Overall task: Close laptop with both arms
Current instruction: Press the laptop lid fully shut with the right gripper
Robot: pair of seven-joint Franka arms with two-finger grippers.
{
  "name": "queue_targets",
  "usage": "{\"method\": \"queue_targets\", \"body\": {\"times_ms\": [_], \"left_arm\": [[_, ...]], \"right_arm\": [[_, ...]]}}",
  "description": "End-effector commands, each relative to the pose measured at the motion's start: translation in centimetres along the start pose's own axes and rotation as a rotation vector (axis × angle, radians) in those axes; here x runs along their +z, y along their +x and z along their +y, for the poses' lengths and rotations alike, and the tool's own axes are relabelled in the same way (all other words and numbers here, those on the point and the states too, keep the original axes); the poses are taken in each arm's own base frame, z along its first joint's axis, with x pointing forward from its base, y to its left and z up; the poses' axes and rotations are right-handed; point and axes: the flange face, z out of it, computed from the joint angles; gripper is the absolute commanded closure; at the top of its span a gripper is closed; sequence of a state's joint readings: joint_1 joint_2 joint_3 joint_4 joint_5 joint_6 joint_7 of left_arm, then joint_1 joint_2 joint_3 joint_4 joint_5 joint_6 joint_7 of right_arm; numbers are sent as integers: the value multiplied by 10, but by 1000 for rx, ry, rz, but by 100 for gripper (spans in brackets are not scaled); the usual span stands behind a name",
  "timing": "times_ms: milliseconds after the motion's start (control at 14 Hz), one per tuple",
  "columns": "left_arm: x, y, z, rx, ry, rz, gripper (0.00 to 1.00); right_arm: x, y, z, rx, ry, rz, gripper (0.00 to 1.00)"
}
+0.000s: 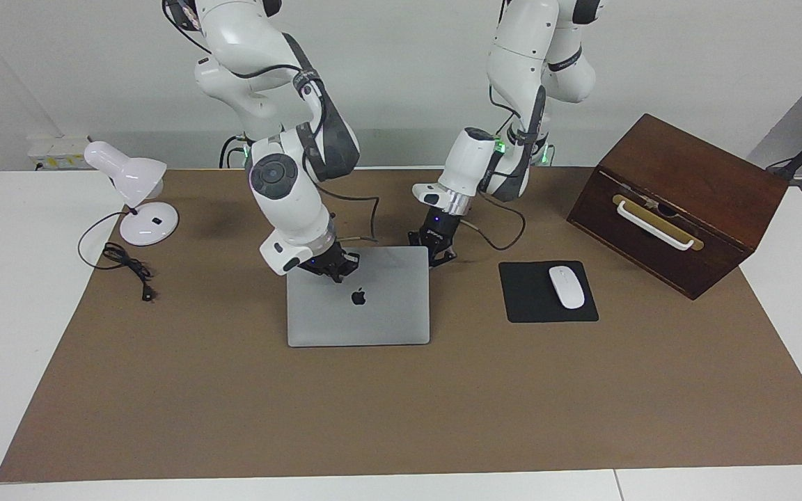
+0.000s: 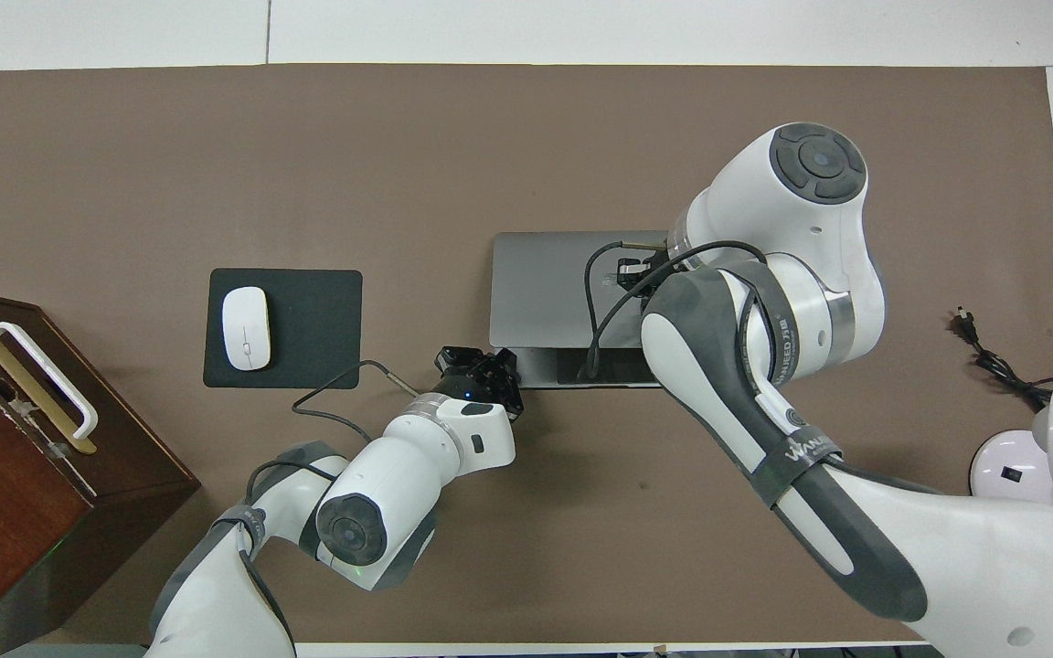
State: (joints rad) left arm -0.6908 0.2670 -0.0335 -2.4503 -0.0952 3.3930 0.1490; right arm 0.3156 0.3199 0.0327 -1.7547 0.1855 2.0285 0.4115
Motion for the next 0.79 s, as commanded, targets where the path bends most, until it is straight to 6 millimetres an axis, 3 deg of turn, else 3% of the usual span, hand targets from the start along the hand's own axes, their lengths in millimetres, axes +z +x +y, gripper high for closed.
{"method": "queue_targets", "body": {"times_ms": [0,716], "left_arm": [[14,-58,6,21,-8,-139,100],[14,-65,6,23,-9,-152,100]], "right_arm": [[6,-8,4,-19,25,7,100],[27,-9,10,-14,26,24,100]]}}
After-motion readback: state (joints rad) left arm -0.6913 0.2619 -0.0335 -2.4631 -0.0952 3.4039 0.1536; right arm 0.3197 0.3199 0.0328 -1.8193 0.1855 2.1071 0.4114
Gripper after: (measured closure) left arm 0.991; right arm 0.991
